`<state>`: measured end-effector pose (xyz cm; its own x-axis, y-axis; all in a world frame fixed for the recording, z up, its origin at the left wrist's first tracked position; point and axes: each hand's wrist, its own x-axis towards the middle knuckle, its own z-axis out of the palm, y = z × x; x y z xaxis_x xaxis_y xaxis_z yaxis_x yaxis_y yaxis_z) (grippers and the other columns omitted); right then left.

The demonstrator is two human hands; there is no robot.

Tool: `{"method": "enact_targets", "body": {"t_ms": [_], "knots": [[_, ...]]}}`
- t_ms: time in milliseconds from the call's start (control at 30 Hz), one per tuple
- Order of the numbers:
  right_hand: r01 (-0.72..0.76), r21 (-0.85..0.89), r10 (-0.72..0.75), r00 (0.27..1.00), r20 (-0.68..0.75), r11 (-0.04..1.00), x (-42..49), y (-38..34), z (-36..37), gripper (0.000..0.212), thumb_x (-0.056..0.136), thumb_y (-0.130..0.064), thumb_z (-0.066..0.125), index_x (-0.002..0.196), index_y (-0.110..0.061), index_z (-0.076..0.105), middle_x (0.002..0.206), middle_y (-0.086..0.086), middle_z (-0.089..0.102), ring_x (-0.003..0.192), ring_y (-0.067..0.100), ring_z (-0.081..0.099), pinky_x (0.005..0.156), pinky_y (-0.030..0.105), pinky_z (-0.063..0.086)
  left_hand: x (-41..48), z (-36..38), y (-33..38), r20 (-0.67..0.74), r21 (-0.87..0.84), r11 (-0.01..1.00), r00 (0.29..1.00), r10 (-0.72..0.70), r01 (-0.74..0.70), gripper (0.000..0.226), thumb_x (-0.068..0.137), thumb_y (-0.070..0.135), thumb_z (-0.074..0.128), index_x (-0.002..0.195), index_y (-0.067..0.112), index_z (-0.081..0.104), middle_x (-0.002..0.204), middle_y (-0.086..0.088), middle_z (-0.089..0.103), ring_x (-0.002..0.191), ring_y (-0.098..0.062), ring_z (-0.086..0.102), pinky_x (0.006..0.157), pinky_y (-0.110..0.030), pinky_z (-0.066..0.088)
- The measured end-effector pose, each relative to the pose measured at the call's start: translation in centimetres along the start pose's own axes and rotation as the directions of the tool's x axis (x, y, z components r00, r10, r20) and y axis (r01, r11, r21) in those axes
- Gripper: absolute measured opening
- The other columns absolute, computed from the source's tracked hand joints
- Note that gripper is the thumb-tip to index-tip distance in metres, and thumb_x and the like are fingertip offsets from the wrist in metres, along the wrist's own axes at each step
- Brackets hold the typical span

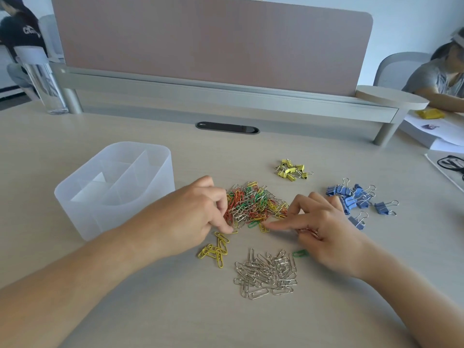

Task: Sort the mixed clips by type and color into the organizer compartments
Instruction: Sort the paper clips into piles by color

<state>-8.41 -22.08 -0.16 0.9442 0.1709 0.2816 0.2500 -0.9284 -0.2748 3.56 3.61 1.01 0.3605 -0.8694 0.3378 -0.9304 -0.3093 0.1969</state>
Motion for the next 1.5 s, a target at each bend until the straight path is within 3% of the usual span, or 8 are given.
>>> {"method": "enact_targets", "body": {"t_ms": [233,400,500,767,967,1167,1267,1500], "knots": [[0.062,0.065,-0.069,0.989,0.128,0.996,0.0,-1.0,-0.5,0.066,0.07,-0.008,0.042,0.107,-0.058,0.065,0.086,-0.016,0.046,0.087,-0.002,0.039,0.082,0.019,0.022,0.2,-0.4,0.7,-0.06,-0.08,0.997,0.998,0.002,-0.006,0.042,0.071,0.001,0.051,0.072,0.032,0.079,0.084,0.018,0.058,0.083,0.0,0.038,0.067,-0.015,0.038],[0.061,0.092,-0.066,0.996,0.057,0.994,0.0,-1.0,-0.2,0.067,0.071,-0.005,0.042,0.111,-0.054,0.065,0.084,-0.017,0.047,0.085,0.002,0.042,0.083,0.025,0.026,0.3,0.5,0.7,-0.121,-0.002,1.0,0.993,0.01,-0.01,0.046,0.078,-0.005,0.057,0.089,0.033,0.079,0.087,0.016,0.056,0.082,-0.005,0.039,0.068,-0.016,0.035],[0.017,0.077,-0.018,1.0,0.02,0.997,0.0,-0.5,0.0,0.066,0.075,-0.006,0.041,0.115,-0.054,0.063,0.086,-0.018,0.047,0.086,0.005,0.042,0.089,0.034,0.028,0.3,0.9,1.1,-0.094,0.024,0.999,0.995,0.024,-0.022,0.05,0.082,0.007,0.039,0.097,0.037,0.077,0.09,0.016,0.055,0.082,-0.006,0.037,0.068,-0.019,0.035],[-0.007,-0.007,0.007,0.997,0.076,1.0,0.2,-0.7,0.2,0.058,0.08,-0.021,0.034,0.117,-0.059,0.059,0.09,-0.021,0.043,0.091,0.001,0.038,0.086,0.022,0.022,0.2,1.6,1.4,0.006,0.056,0.995,0.997,0.078,-0.079,0.06,0.079,0.001,0.049,0.113,0.046,0.069,0.094,0.017,0.049,0.087,-0.01,0.038,0.076,-0.03,0.04],[0.058,0.103,-0.075,0.983,0.169,0.993,0.0,-1.9,-0.4,0.067,0.071,-0.011,0.045,0.115,-0.06,0.059,0.093,-0.021,0.044,0.094,-0.003,0.038,0.085,0.018,0.021,0.3,0.8,1.1,-0.106,0.063,0.997,0.993,0.042,-0.036,0.045,0.082,0.015,0.042,0.092,0.042,0.076,0.087,0.019,0.051,0.082,-0.003,0.032,0.077,-0.022,0.027],[-0.03,0.129,0.034,0.999,-0.025,0.991,0.2,-0.4,-0.1,0.063,0.076,-0.006,0.041,0.109,-0.054,0.066,0.086,-0.016,0.048,0.09,0.002,0.042,0.086,0.026,0.023,0.2,1.2,1.2,-0.061,0.086,0.995,0.996,0.058,-0.053,0.058,0.081,0.011,0.031,0.107,0.043,0.072,0.092,0.017,0.052,0.083,-0.003,0.03,0.076,-0.026,0.032],[-0.059,0.086,0.061,0.998,-0.021,0.995,0.3,0.1,0.0,0.063,0.077,-0.009,0.039,0.11,-0.056,0.065,0.086,-0.016,0.047,0.092,0.002,0.041,0.088,0.02,0.021,0.1,1.6,1.2,-0.005,0.081,0.994,0.997,0.078,-0.077,0.059,0.081,0.003,0.044,0.113,0.046,0.069,0.093,0.016,0.049,0.087,-0.008,0.037,0.078,-0.029,0.038],[-0.082,0.028,0.083,0.996,-0.042,0.996,0.1,0.4,-0.6,0.052,0.075,-0.015,0.044,0.085,-0.058,0.071,0.081,-0.015,0.049,0.087,0.005,0.043,0.088,0.022,0.021,0.2,0.4,1.0,-0.07,-0.006,0.998,0.996,0.057,-0.058,0.035,0.077,0.009,0.058,0.078,0.038,0.078,0.085,0.016,0.053,0.082,-0.003,0.036,0.071,-0.022,0.035]]}}
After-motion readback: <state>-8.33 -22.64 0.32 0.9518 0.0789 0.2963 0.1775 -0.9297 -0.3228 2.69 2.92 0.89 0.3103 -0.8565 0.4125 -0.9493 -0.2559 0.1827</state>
